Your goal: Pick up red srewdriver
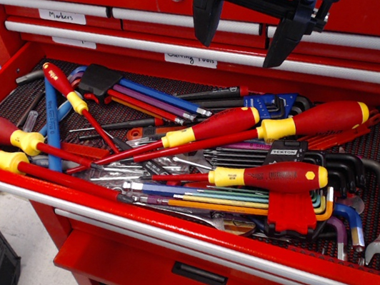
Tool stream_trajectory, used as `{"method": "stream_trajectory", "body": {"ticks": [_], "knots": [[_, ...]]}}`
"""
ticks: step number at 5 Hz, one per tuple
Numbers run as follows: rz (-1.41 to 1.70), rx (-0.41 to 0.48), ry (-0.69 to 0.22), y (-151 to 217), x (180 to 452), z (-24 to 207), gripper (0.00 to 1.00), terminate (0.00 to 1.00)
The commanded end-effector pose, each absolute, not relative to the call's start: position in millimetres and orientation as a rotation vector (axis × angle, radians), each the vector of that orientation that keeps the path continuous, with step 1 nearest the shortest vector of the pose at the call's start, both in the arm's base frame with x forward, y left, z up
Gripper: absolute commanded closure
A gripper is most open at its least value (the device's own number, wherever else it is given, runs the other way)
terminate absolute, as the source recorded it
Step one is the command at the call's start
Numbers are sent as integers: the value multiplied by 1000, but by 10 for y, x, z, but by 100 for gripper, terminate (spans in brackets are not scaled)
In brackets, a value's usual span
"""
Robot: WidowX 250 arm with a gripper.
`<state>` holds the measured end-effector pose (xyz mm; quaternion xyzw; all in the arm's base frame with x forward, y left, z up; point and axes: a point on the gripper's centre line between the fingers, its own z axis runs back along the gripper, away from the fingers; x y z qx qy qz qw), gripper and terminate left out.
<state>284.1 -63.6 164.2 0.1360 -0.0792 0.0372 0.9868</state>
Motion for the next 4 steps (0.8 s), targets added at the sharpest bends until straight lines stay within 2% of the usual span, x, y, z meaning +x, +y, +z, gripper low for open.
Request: {"method": "stream_trajectory", "body": {"ticks": [1, 2, 3, 4], "knots": [[75, 273, -159, -636, 2841, 1642, 0, 0], [-175, 271, -189, -731, 2791, 1640, 0, 0], [-416, 316, -297, -914, 2791, 1565, 0, 0], [-641, 282, -459, -905, 2814, 1328, 0, 0]]}}
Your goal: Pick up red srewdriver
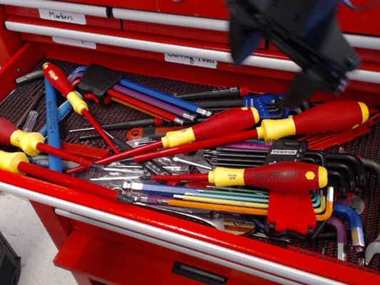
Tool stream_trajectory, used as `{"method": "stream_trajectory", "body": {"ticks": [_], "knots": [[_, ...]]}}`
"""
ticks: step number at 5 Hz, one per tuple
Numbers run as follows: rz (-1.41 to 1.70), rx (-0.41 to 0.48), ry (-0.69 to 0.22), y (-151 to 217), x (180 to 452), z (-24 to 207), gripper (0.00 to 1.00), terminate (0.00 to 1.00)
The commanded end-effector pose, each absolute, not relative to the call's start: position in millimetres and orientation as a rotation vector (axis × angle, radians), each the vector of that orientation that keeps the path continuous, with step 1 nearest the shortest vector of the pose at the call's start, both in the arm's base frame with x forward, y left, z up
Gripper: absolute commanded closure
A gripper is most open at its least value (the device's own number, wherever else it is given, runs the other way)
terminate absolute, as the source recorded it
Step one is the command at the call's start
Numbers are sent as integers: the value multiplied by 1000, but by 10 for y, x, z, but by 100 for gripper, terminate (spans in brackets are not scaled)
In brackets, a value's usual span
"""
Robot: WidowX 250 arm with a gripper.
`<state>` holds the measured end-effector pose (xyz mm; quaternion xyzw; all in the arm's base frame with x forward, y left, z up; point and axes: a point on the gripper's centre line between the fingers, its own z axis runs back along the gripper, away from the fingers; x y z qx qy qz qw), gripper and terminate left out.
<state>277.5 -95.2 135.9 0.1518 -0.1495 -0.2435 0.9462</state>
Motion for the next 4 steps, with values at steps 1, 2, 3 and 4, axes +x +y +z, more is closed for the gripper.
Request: {"method": "stream_trajectory", "body": {"ticks": [1, 2, 3, 4], "knots": [[-894, 236, -461, -882, 2850, 1060, 0, 0], [-1128, 92, -436, -1001, 2829, 897, 0, 0], [-1140, 3, -408, -1050, 2783, 791, 0, 0], [-1148, 24, -409, -1126, 2719, 673, 0, 0]]}}
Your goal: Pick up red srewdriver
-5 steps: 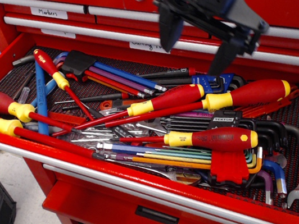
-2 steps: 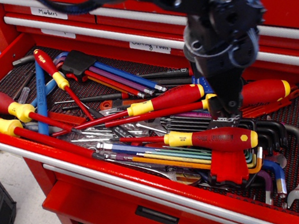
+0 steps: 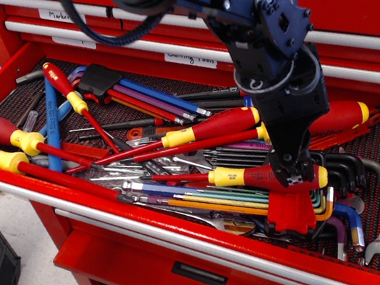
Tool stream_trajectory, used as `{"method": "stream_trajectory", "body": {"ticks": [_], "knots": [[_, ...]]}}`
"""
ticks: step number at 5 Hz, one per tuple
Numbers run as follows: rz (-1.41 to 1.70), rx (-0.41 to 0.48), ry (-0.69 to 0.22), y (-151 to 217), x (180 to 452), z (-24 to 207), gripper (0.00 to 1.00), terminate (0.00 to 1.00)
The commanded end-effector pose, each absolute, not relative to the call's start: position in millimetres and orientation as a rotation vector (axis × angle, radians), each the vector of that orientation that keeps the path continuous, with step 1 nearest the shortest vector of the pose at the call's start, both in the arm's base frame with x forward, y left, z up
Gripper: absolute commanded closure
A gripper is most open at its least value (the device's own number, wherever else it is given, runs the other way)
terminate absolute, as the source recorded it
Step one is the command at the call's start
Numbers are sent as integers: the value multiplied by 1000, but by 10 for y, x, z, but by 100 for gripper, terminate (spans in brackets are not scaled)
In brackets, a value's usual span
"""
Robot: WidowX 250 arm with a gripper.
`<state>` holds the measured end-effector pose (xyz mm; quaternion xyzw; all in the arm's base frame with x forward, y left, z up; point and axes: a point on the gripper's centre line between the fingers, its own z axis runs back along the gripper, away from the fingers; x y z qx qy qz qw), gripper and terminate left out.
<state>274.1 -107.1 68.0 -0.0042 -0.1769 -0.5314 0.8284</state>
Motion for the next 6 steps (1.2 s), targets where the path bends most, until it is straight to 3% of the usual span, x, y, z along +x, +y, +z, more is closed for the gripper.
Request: {"method": "stream_trajectory", "body": {"ticks": [1, 4, 5, 6], "knots": [[-1165, 47, -412, -1102, 2767, 559, 0, 0], [-1124, 56, -447, -1023, 2792, 231, 0, 0], [-1084, 38, -446, -1011, 2796, 181, 100, 0], [-1061, 29, -446, -1011, 2801, 165, 100, 0]]}}
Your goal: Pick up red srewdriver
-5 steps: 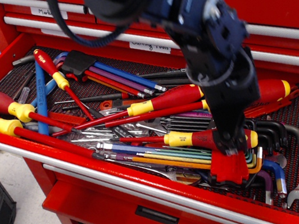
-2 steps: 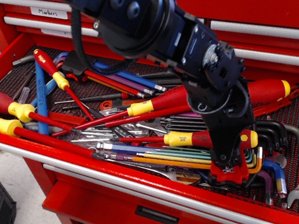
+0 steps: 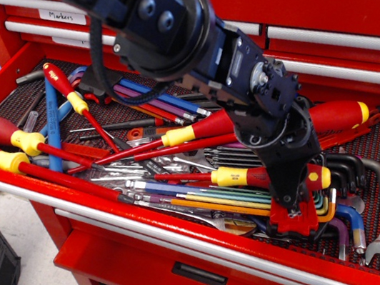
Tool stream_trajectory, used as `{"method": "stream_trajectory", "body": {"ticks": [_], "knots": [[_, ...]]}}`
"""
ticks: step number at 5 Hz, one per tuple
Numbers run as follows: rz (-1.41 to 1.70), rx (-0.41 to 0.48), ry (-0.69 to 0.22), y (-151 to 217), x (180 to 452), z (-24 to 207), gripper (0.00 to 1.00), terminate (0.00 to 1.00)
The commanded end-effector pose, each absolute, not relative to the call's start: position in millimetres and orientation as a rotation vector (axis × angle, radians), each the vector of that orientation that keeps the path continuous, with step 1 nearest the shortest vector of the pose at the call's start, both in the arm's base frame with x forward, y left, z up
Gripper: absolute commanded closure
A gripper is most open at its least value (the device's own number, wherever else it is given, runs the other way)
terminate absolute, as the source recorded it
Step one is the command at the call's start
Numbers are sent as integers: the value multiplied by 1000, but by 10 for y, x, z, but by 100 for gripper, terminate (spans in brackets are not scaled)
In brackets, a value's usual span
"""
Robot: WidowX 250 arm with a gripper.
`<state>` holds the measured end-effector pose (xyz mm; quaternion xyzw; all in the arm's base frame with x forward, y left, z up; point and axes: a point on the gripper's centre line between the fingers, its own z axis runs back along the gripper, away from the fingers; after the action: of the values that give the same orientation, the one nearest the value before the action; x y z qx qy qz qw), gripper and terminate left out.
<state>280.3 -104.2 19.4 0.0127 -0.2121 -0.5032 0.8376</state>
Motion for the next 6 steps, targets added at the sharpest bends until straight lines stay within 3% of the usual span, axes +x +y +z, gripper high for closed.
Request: {"method": "stream_trajectory", "body": {"ticks": [1, 3, 5, 6], "knots": [[-1051, 6, -427, -1017, 2806, 241, 100, 0], [-1165, 206, -238, -888, 2874, 1065, 100, 0], [-1212, 290, -125, -798, 2870, 1604, 100, 0], [-1152, 376, -116, -782, 2855, 1808, 100, 0]]}}
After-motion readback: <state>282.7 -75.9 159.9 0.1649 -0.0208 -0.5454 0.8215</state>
